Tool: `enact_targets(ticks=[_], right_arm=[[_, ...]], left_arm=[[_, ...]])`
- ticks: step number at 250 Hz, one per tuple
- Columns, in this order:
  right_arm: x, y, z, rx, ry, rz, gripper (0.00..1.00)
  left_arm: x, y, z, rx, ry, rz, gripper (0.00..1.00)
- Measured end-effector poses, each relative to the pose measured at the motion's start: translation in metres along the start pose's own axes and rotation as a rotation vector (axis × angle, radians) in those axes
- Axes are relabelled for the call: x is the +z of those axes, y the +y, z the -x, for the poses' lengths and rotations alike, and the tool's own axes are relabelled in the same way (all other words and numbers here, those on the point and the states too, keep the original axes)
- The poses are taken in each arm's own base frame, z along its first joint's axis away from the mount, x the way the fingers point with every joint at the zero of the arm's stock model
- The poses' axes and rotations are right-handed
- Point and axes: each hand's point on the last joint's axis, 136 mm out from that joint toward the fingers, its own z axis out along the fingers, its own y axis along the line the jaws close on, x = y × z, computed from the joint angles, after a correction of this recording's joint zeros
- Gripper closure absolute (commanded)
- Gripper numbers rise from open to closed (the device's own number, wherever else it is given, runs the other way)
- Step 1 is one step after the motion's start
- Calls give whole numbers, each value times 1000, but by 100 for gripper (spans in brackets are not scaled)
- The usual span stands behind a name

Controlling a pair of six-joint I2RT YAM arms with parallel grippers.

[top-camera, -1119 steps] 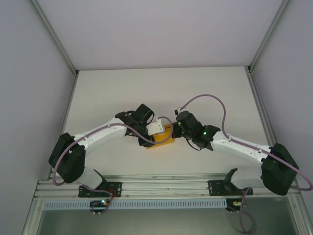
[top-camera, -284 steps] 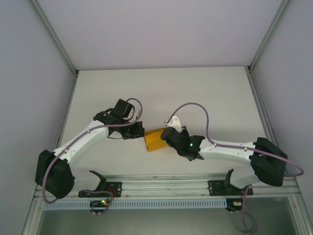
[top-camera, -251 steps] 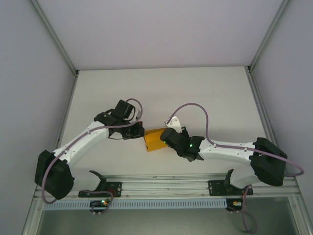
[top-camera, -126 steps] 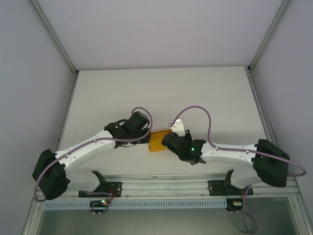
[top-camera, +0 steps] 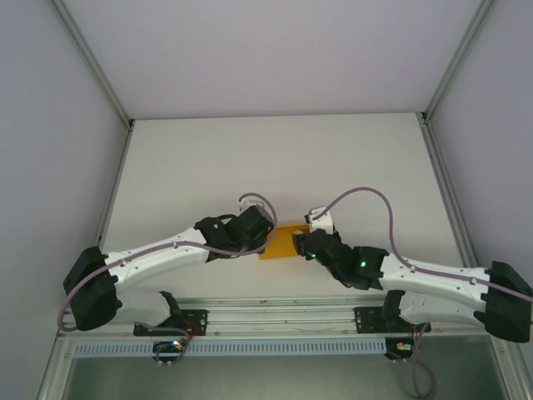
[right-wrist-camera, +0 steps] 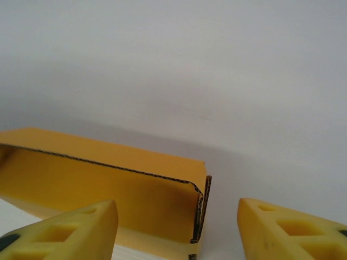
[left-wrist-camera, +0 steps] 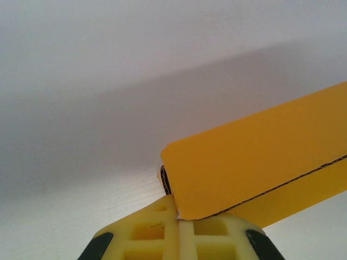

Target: Assemble paper box

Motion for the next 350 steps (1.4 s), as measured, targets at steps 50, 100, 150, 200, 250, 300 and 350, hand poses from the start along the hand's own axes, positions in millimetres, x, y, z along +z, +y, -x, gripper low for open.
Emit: enact_targets(ticks=[50, 100, 150, 200, 250, 300, 350], right_arm=[[8, -16, 16, 129, -11, 26, 38], [30, -25, 3, 182, 81, -2, 46], [35, -22, -1, 269, 125, 4, 53], [36, -21, -17, 357, 160, 24, 60], [35, -21, -23, 408, 166, 31, 64], [35, -21, -24, 435, 162, 36, 68], [34, -22, -25, 440, 161, 37, 70]], left_arm=[[-1, -2, -1, 26, -15, 8, 100], [-1, -6, 0, 71, -19, 9, 100], [-2, -6, 0, 113, -19, 15, 83], [-7, -2, -8, 186, 25, 20, 45], [-23, -15, -20, 234, 79, -72, 17], [-47, -26, -3, 168, 23, -195, 0], [-28, -3, 14, 7, 8, -219, 3]])
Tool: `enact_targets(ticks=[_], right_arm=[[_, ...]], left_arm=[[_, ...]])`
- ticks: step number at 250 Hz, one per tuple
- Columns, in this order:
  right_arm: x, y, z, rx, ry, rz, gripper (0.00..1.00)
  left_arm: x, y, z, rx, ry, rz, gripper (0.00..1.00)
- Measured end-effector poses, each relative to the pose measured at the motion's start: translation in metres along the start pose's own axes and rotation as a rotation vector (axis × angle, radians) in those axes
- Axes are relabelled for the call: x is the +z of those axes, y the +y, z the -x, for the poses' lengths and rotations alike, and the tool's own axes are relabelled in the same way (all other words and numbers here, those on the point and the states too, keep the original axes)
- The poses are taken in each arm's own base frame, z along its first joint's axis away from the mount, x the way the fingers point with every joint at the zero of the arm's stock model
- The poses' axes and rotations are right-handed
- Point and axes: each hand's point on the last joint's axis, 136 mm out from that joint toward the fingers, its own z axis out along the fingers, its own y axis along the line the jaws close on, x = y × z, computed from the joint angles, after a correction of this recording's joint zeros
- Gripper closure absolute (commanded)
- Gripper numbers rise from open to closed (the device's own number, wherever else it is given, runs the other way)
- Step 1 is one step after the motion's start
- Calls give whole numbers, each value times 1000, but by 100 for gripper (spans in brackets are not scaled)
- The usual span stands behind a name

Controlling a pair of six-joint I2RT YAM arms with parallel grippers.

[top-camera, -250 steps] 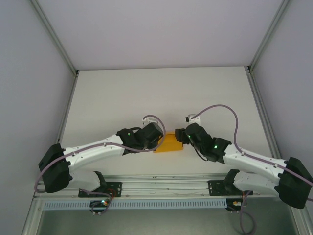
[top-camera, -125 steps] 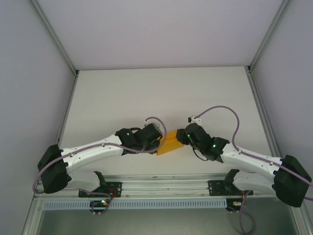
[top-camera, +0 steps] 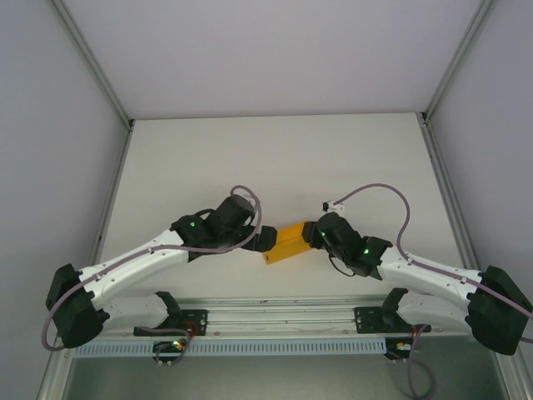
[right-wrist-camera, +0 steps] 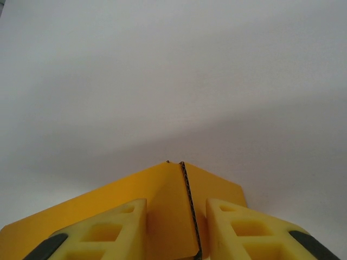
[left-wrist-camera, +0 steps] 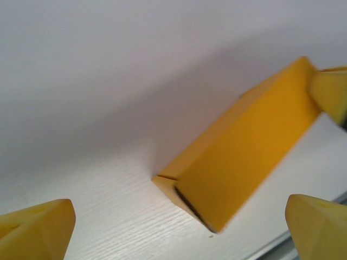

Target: Assemble paper box

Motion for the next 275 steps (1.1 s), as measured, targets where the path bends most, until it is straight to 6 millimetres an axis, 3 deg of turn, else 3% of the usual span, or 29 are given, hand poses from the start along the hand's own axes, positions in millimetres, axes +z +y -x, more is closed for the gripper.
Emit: enact_targets(ticks=[12, 48, 86, 126, 158, 204, 238, 275], right_arm=[[0, 0, 0, 0, 0, 0, 71], [0, 0, 0, 6, -4, 4, 74], [0, -3, -2, 16, -11, 8, 81], [-1, -7, 1, 34, -28, 8, 89], [-3, -9, 2, 40, -36, 13, 95], [-5, -12, 6, 35, -34, 24, 90], [-6, -14, 8, 7, -13, 18, 76], [-11, -14, 11, -97, 32, -2, 45]], left_arm=[[9, 4, -6, -16, 23, -6, 6], [31, 5, -28, -44, 81, -58, 34], [39, -8, -27, -95, 48, -198, 65], [42, -9, -21, -156, -8, -280, 87], [42, -10, -17, -180, -34, -300, 93], [46, -8, -11, -198, -36, -298, 91], [48, -10, -5, -204, -26, -293, 86], [49, -12, 0, -203, -3, -276, 83]])
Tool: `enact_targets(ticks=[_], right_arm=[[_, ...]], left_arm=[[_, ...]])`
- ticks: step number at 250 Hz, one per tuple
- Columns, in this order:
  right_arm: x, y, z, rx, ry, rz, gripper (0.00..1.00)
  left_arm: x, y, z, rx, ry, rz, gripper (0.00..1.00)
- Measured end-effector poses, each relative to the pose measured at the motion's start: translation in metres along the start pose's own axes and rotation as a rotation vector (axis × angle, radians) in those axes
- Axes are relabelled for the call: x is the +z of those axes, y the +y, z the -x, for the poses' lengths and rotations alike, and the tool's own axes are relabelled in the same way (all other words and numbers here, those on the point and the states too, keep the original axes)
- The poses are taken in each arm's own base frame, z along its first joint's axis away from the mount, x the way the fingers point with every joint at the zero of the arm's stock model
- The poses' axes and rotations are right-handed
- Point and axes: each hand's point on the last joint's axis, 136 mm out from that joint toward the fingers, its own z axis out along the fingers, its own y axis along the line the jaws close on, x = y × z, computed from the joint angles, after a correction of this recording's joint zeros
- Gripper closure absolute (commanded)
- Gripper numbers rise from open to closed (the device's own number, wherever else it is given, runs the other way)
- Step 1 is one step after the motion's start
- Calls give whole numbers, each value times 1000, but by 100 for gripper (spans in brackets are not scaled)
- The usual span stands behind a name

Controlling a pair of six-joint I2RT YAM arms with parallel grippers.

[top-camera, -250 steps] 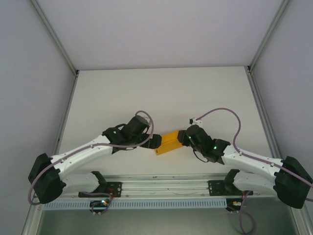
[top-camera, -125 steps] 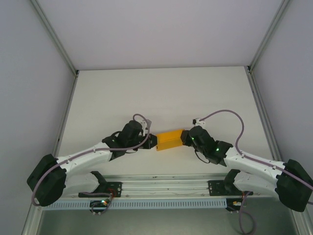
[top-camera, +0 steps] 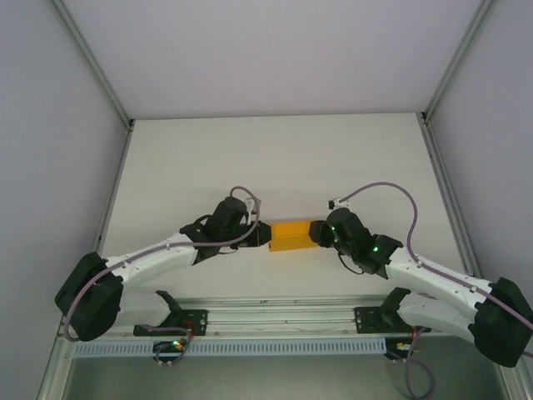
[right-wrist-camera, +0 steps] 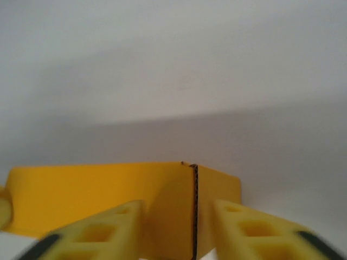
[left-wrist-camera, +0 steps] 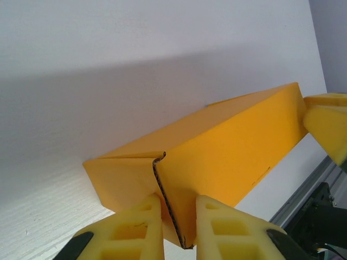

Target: Assemble paper box

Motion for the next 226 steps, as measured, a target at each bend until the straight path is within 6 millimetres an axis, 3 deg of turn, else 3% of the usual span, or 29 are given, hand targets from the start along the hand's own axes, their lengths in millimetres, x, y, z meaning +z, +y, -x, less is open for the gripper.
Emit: enact_targets(ticks=[26, 55, 97, 134, 183, 226], right_arm=[[-6, 8, 10, -126, 21, 31, 19], [-16, 24, 29, -301, 19, 96, 0], [-22, 49, 43, -579, 6, 197, 0], [-19, 52, 41, -784, 45, 253, 0], [-13, 64, 32, -1020, 137, 360, 0], [4, 71, 42, -1088, 173, 356, 0]], left_arm=[[0, 0, 1, 14, 18, 17, 78], [1, 0, 0, 41, 42, 36, 53], [-4, 7, -3, 75, 78, 90, 34], [-17, 0, 18, 135, 45, 124, 0], [-50, -9, 50, 160, -85, 123, 0], [-73, 1, 65, 141, -179, 146, 0]])
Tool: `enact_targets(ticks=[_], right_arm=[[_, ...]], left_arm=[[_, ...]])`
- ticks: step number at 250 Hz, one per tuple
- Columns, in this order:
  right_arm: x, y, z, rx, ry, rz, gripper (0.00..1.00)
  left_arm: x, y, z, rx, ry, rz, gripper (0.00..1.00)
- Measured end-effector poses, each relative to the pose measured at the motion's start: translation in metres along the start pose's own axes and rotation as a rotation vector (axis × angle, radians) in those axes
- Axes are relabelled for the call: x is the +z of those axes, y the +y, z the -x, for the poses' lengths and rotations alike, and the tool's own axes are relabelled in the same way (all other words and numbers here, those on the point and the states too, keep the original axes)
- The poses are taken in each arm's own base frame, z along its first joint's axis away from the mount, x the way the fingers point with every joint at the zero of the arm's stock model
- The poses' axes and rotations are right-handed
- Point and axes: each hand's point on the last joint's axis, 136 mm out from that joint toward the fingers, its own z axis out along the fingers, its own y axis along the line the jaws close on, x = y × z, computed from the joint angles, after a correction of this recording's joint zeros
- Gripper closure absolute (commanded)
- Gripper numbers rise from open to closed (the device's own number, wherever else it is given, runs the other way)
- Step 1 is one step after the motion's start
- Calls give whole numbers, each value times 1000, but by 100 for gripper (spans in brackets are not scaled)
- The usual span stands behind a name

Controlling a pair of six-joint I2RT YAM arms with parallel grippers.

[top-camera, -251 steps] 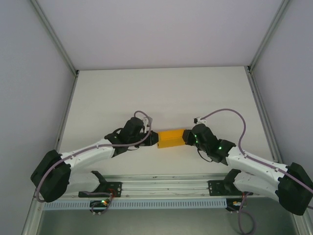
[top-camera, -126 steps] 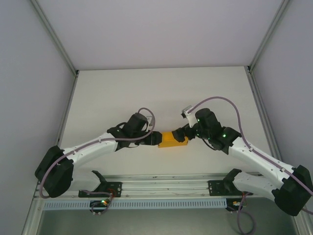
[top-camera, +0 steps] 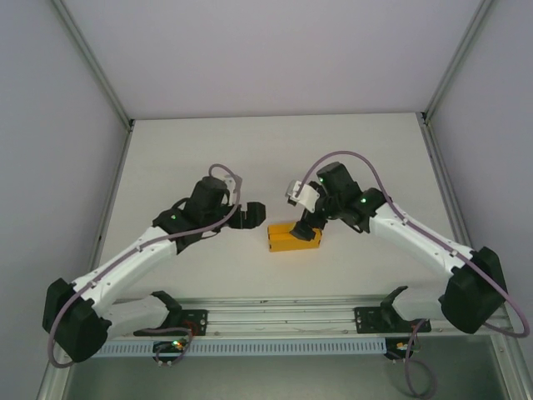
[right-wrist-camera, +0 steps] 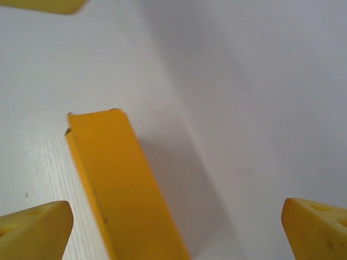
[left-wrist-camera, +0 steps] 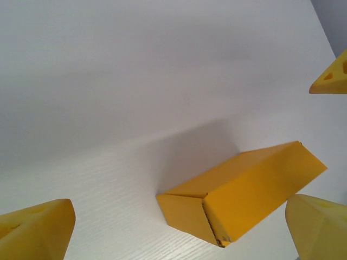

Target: Assemble paper box

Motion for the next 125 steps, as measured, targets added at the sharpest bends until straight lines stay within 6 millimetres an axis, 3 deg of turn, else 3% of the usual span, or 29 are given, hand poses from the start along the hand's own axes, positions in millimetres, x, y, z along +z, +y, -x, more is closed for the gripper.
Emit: enact_targets(ticks=[50, 84, 125], right_arm=[[-1, -7, -14, 73, 27, -65, 0], [-5, -14, -42, 196, 56, -133, 1], [0, -22, -75, 363, 78, -191, 9]], left_arm=[[26, 13, -32, -20, 105, -2, 4], [50, 17, -55, -40, 200, -17, 7], [60, 11, -58, -41, 218, -64, 10]])
